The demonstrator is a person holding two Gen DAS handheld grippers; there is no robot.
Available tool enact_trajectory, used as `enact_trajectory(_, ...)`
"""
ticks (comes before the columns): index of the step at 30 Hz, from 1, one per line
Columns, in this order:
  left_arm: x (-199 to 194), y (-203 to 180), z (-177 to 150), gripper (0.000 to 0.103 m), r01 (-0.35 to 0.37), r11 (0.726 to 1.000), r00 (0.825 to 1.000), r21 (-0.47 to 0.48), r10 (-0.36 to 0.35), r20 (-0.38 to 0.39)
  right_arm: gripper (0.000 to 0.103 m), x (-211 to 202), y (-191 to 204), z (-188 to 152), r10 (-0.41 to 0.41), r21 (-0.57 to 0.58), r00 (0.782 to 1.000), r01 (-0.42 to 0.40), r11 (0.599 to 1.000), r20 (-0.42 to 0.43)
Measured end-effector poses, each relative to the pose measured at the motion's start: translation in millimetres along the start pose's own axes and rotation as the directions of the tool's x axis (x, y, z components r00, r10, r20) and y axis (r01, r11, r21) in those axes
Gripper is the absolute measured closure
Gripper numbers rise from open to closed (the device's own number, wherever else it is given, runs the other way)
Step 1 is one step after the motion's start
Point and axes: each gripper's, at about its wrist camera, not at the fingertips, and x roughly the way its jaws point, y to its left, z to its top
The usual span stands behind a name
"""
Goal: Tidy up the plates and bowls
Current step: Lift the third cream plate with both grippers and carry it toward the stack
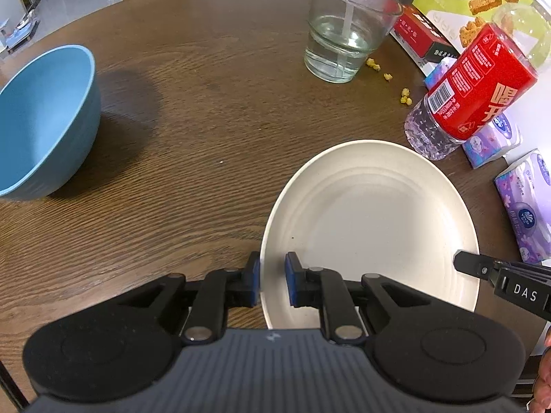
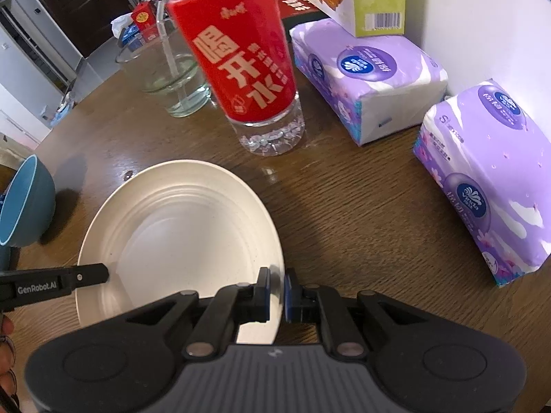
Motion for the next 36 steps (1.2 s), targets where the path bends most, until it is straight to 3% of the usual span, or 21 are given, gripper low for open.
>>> enact_trajectory(16, -30.7, 41.1, -18.9, 0.087, -0.025, 0.997, 0.999, -0.067, 0.028, 0.040, 0.095, -10.3, 50.4, -12.5, 0.029, -0.070, 1.000, -0.028, 0.997, 0.009)
enact_trajectory(36, -90.2, 145.6, -65.4, 0.087, -0.066, 0.966, 0.992, -0.249, 0.092, 0.091, 0.095, -24.0, 164.9, -36.2, 0.097, -0.240, 0.995, -0.096, 0.966, -0.008)
